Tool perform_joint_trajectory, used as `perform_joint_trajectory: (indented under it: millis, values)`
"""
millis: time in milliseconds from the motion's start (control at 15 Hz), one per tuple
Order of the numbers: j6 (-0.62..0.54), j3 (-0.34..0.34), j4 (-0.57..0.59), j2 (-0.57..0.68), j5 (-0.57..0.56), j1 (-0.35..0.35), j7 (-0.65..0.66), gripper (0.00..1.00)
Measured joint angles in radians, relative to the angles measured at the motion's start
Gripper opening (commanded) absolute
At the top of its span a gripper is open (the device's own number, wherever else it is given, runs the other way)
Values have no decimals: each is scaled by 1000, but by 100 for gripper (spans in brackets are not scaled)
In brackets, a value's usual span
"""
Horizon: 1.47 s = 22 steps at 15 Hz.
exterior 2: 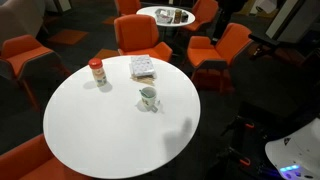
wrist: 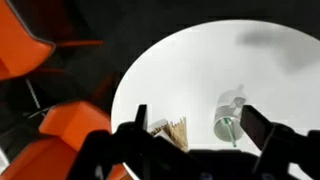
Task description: Move the mug forwards
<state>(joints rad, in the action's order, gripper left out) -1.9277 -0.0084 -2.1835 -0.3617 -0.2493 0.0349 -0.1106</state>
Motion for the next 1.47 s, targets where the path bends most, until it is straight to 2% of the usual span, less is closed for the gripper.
perform_joint_trajectory:
  millis: [467,733,1000,1467]
  values:
    - [0,-3,1,1,4,-2,0,100]
    - [-92,-46,-1,46,177,-5,2,100]
    - [-252,-81,-7,185,251,3,16,100]
    - [-404,-75,34,466,287,5,22,100]
